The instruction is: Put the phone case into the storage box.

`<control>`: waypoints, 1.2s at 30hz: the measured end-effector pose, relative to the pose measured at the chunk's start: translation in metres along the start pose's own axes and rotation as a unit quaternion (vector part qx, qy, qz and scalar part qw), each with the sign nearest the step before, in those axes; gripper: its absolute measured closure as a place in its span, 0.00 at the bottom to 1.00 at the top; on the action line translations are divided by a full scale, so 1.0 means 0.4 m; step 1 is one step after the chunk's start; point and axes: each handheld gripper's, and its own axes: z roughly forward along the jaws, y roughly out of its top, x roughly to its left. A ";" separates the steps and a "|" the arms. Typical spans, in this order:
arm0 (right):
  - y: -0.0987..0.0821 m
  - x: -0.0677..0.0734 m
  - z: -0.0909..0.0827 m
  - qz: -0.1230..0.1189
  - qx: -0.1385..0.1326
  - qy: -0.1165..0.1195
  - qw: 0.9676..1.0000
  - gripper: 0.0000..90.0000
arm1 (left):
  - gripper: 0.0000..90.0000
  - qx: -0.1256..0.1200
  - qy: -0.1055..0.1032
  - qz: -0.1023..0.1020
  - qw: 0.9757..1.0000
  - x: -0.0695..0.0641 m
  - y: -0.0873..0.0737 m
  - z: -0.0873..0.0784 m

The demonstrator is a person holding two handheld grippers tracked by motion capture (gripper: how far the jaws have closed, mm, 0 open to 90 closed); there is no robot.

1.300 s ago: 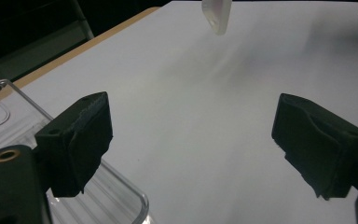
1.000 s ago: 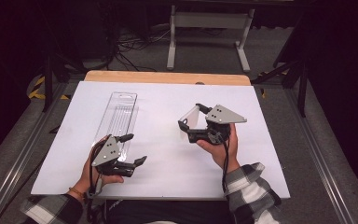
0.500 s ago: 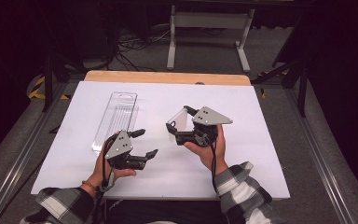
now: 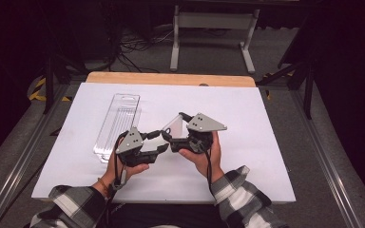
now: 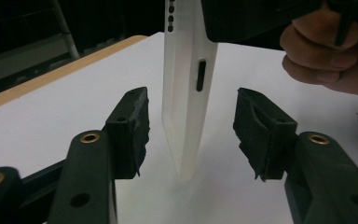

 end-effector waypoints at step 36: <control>-0.015 0.044 0.013 0.017 0.001 -0.004 1.000 0.18 | 0.90 -0.003 -0.011 0.028 1.000 -0.001 0.008 -0.015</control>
